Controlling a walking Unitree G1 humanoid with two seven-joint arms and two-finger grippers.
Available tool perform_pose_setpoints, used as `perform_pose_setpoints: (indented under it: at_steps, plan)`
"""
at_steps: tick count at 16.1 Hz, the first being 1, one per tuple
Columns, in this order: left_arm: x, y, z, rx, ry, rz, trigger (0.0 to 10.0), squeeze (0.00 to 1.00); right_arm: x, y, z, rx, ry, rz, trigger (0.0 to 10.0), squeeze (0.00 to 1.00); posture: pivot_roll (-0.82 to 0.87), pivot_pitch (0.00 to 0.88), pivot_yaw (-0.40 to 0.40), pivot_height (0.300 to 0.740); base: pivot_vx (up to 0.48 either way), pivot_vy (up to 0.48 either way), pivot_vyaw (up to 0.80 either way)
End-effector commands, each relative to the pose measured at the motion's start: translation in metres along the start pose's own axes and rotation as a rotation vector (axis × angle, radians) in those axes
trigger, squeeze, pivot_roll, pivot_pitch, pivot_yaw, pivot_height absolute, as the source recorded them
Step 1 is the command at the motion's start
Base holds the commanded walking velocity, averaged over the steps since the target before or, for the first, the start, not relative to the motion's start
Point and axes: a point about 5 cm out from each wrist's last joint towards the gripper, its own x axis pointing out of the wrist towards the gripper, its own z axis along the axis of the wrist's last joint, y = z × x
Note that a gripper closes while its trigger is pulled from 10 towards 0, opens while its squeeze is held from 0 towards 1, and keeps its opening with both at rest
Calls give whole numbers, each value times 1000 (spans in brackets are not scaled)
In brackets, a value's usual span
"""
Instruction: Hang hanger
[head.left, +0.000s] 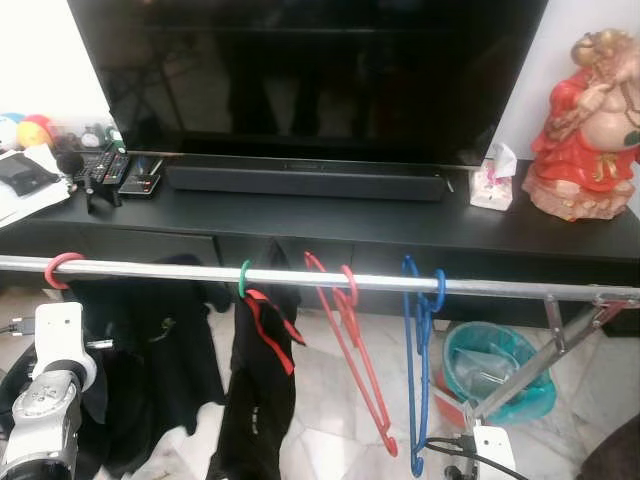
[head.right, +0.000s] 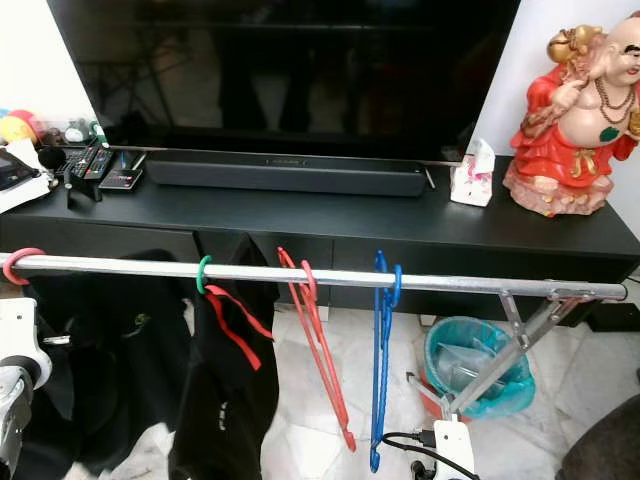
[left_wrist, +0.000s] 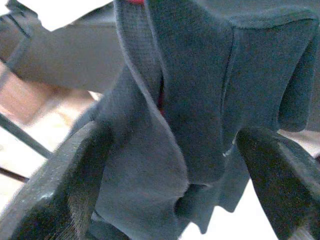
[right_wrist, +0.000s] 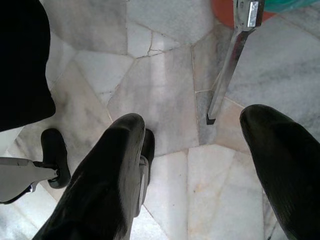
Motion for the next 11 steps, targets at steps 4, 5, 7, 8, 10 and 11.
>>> perform_pose_setpoints:
  at_steps: [4, 5, 7, 8, 10, 11]
  plan:
    - [-1, -19, -2, -77, -17, -143, 10000, 0, 0, -1, 0, 10, 3, -3, 10000, 0, 126, 0, -17, 740, 0, 0, 0]
    - [-2, -21, -2, -81, -19, -158, 10000, 0, 0, -1, 0, 10, 3, -3, 10000, 0, 126, 0, -17, 740, 0, 0, 0]
    - [-4, -30, 5, -89, -47, -226, 10000, 0, 0, -1, -1, 6, 4, -2, 10000, 0, 127, 0, -17, 740, 0, 0, 0]
    - [-4, -31, 7, -85, -53, -238, 10000, 0, 0, -1, -1, 6, 5, -2, 10000, 0, 127, 0, -17, 740, 0, 0, 0]
    - [-4, -34, 22, -79, -100, -293, 10000, 0, 0, -1, -1, 6, 6, 0, 10000, 0, 129, 0, -15, 740, 0, 0, 0]
    - [-5, -36, 31, -74, -127, -316, 10000, 0, 0, -1, -1, 7, 6, 0, 10000, 0, 129, 0, -15, 740, 0, 0, 0]
